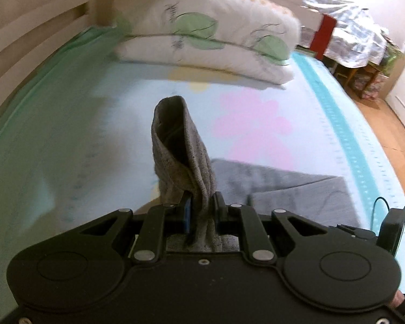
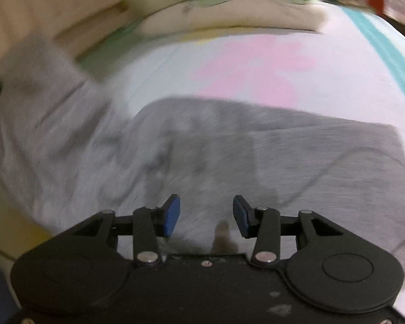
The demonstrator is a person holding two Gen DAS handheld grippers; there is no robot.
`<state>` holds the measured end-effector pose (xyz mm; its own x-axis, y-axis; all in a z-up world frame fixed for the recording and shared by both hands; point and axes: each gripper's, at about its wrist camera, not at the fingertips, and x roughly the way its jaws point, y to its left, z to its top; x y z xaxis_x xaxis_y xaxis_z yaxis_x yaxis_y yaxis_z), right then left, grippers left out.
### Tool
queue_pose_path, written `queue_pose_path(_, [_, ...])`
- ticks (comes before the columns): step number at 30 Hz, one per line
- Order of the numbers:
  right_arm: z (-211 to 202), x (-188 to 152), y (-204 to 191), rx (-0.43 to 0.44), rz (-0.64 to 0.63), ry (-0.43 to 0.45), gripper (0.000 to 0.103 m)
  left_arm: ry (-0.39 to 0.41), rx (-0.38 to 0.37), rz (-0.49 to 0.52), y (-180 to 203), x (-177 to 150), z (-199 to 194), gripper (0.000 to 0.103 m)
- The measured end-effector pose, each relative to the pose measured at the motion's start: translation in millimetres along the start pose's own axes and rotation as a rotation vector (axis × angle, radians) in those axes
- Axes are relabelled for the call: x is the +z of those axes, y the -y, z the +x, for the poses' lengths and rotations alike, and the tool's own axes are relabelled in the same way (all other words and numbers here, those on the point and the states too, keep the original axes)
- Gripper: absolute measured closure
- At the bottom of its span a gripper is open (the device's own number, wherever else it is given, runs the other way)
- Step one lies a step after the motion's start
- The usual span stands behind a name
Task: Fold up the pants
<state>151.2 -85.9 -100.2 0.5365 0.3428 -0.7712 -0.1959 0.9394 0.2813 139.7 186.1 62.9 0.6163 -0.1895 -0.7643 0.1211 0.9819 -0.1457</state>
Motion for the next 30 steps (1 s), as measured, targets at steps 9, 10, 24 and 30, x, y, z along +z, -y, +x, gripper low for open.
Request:
queue_pose_path(9, [-63.6, 3.0, 91.8, -0.119, 0.124, 0.091, 0.057, -0.027, -0.182, 0.183, 152.0, 21.9, 55.6, 0.093])
queue_pose_path(10, [-65.2, -1.4, 98.8, -0.132, 0.134, 0.087, 0.057, -0.052, -0.202, 0.201, 170.7, 19.1, 72.2, 0.099])
queue_pose_path(24, [-74.5, -16.4, 121.9, -0.005, 0.224, 0.084, 0.056, -0.109, -0.073, 0.169, 131.4, 16.7, 75.0, 0.086])
queue_pose_path(30, [-41.6, -5.3, 108.5, 0.067, 0.244, -0.015, 0.055, -0.147, 0.109, 0.092, 55.0, -11.2, 68.3, 0.071])
